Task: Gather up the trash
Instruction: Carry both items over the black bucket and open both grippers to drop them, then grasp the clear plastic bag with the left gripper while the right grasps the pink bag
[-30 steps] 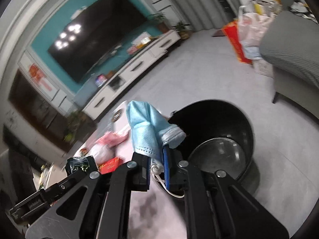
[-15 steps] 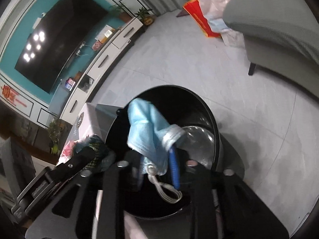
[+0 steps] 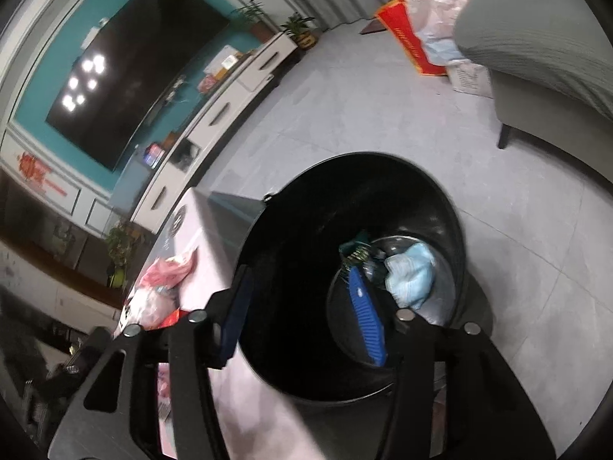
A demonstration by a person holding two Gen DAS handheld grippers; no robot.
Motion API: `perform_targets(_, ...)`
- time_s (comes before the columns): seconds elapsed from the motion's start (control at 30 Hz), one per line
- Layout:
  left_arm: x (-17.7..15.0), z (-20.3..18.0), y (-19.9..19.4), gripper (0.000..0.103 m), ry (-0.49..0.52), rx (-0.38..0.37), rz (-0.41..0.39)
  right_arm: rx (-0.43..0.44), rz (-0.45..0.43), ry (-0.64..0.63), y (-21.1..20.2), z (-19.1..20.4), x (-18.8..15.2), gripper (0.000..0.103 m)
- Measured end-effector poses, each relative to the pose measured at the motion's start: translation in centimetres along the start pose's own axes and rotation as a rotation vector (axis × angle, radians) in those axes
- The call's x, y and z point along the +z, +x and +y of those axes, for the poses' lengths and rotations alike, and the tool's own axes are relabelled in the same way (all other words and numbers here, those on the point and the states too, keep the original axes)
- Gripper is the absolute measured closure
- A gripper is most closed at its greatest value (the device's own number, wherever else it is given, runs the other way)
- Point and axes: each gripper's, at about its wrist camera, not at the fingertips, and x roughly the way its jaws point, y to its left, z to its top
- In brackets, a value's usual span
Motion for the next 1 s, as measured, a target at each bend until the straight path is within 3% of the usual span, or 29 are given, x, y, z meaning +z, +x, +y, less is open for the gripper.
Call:
perform_targets(0.13,-0.7,2.6,-5.4,0.011,-0.011,0.050,-0.085,0.055,0.033,-0.077,0.1,2.4,-1.6,0.046)
perform_targets(0.33,-1.8,8.8,-11.8,0.008,-0.075,0.152,-0.167,0.169,0.071,-0.250,0.1,7.0,-4.3,0.030)
perform_targets(0.47,-2.5,13.2,-13.3,0.008,-0.125,0.198,-0.162,0.232,0.111,-0.359,0.7,10.0,-6.5,0.026)
perform_targets(0.7,-3.7,17.6,-12.1,0.008,-0.208,0.142,-0.136,0.230,0.173,-0.472,3.2,13.8,-9.9,0.026)
perform_targets(0.8,-3.3,16.6,-10.2,0.008,-0.140,0.146,-0.110,0.215,0.205,-0.496,4.5,14.6,-10.9,0.026)
perform_targets(1.0,-3.6,15.5,-6.8,0.008,-0.036,0.223,-0.065,0.182,0.245,-0.539,6.5,15.5,-12.0,0.026)
